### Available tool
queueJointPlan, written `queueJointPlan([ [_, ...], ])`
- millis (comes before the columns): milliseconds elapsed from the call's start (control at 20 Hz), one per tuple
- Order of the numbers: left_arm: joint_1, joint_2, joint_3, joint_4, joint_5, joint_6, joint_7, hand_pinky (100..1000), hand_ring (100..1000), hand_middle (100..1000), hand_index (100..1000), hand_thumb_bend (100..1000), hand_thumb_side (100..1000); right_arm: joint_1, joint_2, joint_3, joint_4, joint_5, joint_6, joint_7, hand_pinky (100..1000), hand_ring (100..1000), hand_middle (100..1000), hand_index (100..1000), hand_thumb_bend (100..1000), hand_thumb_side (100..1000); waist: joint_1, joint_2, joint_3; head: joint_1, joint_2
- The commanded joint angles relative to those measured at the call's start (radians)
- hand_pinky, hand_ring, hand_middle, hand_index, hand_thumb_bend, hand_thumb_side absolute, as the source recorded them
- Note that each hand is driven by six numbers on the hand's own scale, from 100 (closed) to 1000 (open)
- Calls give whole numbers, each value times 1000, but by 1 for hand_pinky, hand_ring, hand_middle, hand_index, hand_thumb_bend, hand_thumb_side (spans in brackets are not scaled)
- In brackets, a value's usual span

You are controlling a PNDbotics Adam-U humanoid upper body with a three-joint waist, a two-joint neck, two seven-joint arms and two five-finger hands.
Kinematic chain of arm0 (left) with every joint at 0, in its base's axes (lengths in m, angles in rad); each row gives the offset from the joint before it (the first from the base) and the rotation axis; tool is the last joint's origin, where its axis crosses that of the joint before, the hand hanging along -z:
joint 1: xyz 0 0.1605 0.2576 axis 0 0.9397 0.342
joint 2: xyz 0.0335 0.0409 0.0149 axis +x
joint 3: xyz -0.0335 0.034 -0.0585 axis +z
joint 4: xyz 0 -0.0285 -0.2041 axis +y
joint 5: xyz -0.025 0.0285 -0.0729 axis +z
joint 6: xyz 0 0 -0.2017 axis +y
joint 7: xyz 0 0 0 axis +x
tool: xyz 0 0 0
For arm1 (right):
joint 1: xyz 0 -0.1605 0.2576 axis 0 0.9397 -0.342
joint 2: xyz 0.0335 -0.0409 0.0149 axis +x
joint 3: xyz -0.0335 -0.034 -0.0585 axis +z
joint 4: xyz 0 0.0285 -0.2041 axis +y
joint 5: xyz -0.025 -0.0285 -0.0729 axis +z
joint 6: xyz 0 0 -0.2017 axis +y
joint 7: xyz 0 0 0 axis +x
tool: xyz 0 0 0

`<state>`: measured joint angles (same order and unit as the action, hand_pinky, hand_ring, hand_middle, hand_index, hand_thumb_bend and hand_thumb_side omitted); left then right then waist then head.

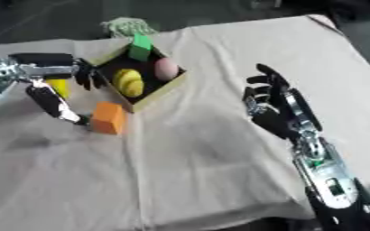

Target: Pick up objects on the table and place them in the box.

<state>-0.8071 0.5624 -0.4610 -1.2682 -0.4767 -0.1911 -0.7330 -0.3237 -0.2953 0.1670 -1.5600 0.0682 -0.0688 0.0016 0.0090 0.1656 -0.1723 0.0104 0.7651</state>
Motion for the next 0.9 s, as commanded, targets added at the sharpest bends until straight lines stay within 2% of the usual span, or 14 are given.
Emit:
queueJointPlan([
  [50, -10, -5, 0, 11, -21, -9, -3, 731, 699, 717, 858, 530, 293, -8, -15, -8, -10, 1, -1, -2, 664, 708, 760, 969, 100, 308, -4, -19, -1, -1, 5],
  [300, 1, -30, -4, 27, -97, -13, 103, 738, 708, 726, 862, 498, 262, -8, -12, -7, -10, 0, -1, 0, 664, 708, 761, 969, 100, 309, -6, -19, -2, -1, 5],
  [450, 8, -43, -10, 39, -136, -20, 164, 716, 672, 695, 844, 475, 242, -7, -11, -7, -9, 0, -2, 0, 663, 708, 761, 969, 100, 309, -6, -19, -3, -1, 5],
  [700, 14, -53, -17, 52, -176, -33, 214, 711, 658, 682, 838, 474, 239, -7, -11, -8, -8, -1, -2, 0, 663, 708, 761, 969, 100, 310, -6, -19, -3, -3, 5],
  [800, 15, -54, -16, 53, -187, -31, 231, 683, 616, 641, 817, 455, 222, -7, -11, -8, -8, -1, -2, 0, 663, 708, 761, 969, 100, 310, -6, -19, -2, -3, 5],
  [850, 15, -54, -15, 53, -191, -29, 243, 628, 532, 545, 759, 398, 184, -7, -11, -8, -8, -1, -2, 0, 663, 708, 761, 968, 100, 311, -6, -19, -2, -3, 5],
  [900, 15, -53, -15, 51, -195, -27, 259, 605, 502, 511, 731, 367, 166, -7, -10, -8, -8, -1, -2, 0, 663, 708, 761, 968, 100, 311, -6, -19, -2, -4, 5],
])
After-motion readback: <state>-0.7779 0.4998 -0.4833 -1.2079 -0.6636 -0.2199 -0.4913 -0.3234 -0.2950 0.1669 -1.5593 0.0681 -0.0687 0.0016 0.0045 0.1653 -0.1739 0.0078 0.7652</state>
